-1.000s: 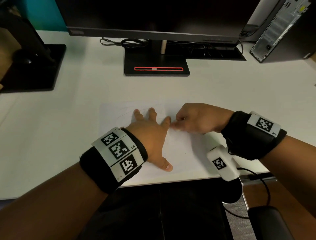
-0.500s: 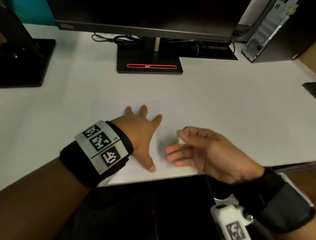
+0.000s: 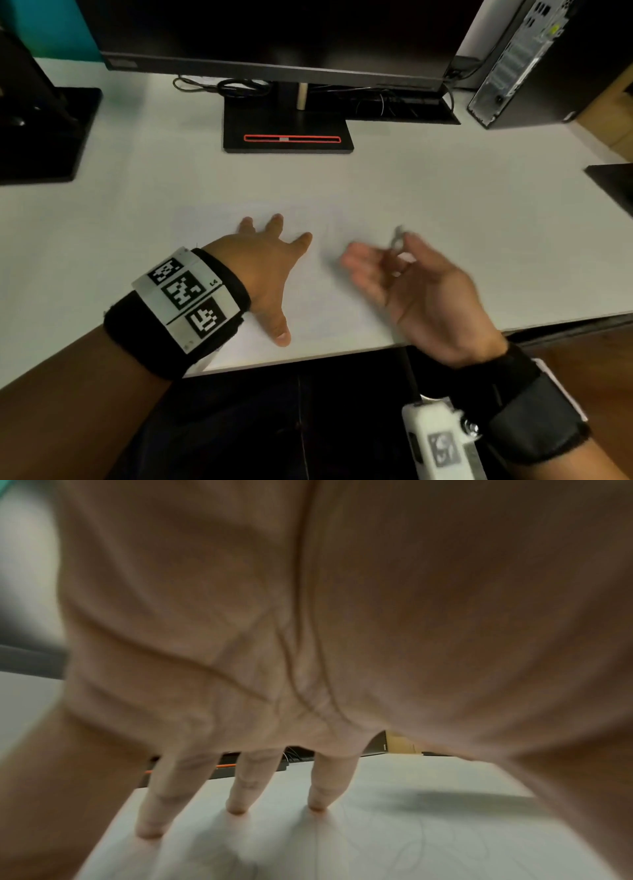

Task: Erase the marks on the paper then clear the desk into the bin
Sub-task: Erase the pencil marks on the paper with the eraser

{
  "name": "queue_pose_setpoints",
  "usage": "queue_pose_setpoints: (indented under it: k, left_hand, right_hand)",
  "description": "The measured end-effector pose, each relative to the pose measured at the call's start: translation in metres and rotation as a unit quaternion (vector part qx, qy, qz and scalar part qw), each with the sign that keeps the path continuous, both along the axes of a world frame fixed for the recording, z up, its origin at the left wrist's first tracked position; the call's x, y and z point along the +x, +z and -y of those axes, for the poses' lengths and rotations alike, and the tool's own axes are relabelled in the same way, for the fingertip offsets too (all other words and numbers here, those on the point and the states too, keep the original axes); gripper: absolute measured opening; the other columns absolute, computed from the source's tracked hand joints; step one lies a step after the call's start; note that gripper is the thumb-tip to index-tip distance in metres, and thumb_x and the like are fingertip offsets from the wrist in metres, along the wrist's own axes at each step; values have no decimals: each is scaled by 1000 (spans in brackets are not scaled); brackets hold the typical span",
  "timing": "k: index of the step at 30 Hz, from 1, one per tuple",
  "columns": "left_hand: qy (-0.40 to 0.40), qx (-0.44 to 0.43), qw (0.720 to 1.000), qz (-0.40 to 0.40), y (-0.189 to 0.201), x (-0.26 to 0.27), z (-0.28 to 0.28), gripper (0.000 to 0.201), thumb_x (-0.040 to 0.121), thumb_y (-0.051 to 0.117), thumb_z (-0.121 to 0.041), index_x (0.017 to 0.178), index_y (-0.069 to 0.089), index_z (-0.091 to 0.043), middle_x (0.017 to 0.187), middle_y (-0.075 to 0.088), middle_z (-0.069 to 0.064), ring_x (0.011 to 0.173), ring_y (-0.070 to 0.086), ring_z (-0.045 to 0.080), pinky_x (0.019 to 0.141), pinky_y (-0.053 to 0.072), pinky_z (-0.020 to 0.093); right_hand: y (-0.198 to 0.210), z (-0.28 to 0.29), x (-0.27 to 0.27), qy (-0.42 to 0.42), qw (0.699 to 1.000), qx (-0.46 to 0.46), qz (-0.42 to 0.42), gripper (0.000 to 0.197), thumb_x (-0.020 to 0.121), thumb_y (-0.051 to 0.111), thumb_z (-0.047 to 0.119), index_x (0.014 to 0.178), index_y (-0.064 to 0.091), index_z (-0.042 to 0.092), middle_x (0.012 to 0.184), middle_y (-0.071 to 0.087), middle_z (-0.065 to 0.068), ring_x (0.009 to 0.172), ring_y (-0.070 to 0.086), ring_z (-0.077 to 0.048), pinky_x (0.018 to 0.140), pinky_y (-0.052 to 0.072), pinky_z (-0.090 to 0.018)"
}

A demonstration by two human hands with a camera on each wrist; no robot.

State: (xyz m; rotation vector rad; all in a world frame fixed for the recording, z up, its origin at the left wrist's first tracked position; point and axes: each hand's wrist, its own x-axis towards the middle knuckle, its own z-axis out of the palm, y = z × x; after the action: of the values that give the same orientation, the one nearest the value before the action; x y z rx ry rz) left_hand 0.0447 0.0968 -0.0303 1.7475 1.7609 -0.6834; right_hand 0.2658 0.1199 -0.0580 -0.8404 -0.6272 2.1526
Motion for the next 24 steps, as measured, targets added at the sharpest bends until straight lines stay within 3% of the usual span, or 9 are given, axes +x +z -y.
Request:
queue_pose_setpoints:
  k: [2, 4, 10, 12, 15, 18, 19, 22, 24]
  left_hand:
    - [-2, 3, 1000, 1, -2, 0, 0, 152, 55, 92, -59, 154, -22, -43, 163, -31, 1, 150, -21, 40, 116, 28, 62]
    - [-1, 2, 1000, 1, -2, 0, 0, 152, 55, 92, -58, 154, -21, -42, 163, -31, 2, 150, -21, 41, 116, 29, 61]
    - [5, 8, 1000, 6, -1, 1, 1, 150, 56, 93, -55, 155, -20, -41, 163, -30, 0, 150, -22, 39, 116, 28, 62]
    - [4, 12, 1000, 1, -2, 1, 0, 152, 56, 93, -55, 156, -21, -37, 164, -29, 2, 150, -21, 40, 117, 28, 62]
    - [4, 23, 1000, -9, -4, 1, 0, 159, 52, 93, -58, 156, -24, -28, 164, -27, 6, 151, -18, 41, 117, 28, 59]
    - [19, 24, 1000, -7, -6, 0, 1, 163, 50, 93, -61, 156, -25, -24, 164, -24, 11, 151, -17, 42, 117, 29, 60]
    - [25, 23, 999, -7, -5, -1, 2, 162, 50, 93, -61, 156, -25, -24, 164, -24, 12, 150, -17, 43, 116, 30, 60]
    - [33, 24, 999, -6, -4, -1, 6, 159, 54, 92, -60, 156, -24, -22, 164, -24, 12, 150, -18, 45, 116, 30, 61]
    - [34, 24, 999, -5, -4, -1, 8, 158, 55, 91, -61, 156, -24, -20, 164, -24, 12, 150, -17, 44, 116, 29, 61]
  right_hand:
    - [-10, 13, -9, 137, 989, -24, 52, 13, 92, 61, 25, 90, 57, 13, 127, 62, -38, 116, 65, -47, 102, 52, -47]
    - [-13, 7, -12, 167, 980, -59, 84, 19, 95, 58, 25, 95, 59, 7, 131, 60, -38, 124, 61, -48, 105, 49, -49]
    - [1, -45, 12, -184, 981, -36, 43, 30, 104, 48, 25, 75, 54, 17, 124, 59, -21, 114, 65, -36, 105, 50, -41]
    - [6, -34, 6, -139, 990, -28, 14, 29, 102, 50, 25, 75, 56, 16, 118, 63, -23, 114, 63, -37, 99, 54, -41]
    - [-4, -5, -21, 71, 996, -39, 44, 16, 95, 58, 24, 87, 60, 11, 122, 65, -33, 118, 63, -45, 101, 53, -47]
    - [-20, -4, -35, 163, 980, -67, 90, 48, 95, 59, 27, 126, 53, -9, 128, 62, -37, 119, 65, -46, 104, 52, -49]
    - [-18, -13, -37, 132, 985, -84, 74, 49, 96, 57, 29, 125, 56, -11, 128, 62, -35, 120, 64, -45, 103, 52, -48]
    - [-13, -54, -29, -55, 993, -95, 42, 30, 100, 52, 28, 78, 61, 11, 121, 63, -25, 116, 65, -40, 99, 52, -42]
    - [-5, -71, -16, -186, 980, -49, 60, 27, 104, 50, 27, 80, 53, 15, 122, 60, -21, 110, 65, -37, 103, 51, -42]
